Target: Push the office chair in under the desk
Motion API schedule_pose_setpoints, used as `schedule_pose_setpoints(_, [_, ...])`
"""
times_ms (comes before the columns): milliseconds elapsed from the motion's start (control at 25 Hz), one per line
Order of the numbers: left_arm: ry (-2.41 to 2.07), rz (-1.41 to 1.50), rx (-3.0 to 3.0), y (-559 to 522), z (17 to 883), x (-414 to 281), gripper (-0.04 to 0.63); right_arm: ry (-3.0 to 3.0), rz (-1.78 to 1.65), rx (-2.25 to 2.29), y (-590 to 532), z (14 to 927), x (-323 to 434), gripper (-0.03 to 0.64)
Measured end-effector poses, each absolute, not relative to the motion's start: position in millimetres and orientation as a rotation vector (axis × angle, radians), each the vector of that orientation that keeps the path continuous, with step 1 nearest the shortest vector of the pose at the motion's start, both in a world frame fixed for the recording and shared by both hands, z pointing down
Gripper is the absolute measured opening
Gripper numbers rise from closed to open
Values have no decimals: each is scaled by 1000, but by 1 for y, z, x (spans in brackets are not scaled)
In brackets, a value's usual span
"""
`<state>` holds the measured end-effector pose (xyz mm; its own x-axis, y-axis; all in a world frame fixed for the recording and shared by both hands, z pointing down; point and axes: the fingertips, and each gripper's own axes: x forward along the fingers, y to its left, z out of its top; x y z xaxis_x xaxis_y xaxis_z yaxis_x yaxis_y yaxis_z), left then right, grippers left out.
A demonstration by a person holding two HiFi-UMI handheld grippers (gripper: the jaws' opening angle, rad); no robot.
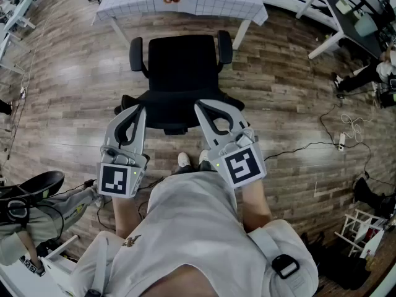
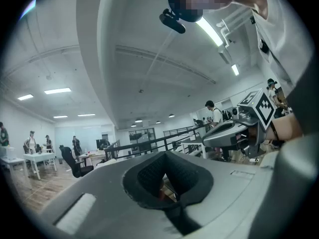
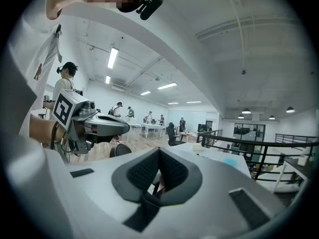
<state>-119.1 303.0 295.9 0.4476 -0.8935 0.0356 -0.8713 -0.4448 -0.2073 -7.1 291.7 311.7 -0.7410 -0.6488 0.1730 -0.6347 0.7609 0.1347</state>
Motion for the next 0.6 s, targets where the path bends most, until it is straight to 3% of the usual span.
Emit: schedule_pose_setpoints(600, [1561, -253, -2508, 304, 297, -121, 3, -2764, -112, 1021, 295, 308, -4, 6])
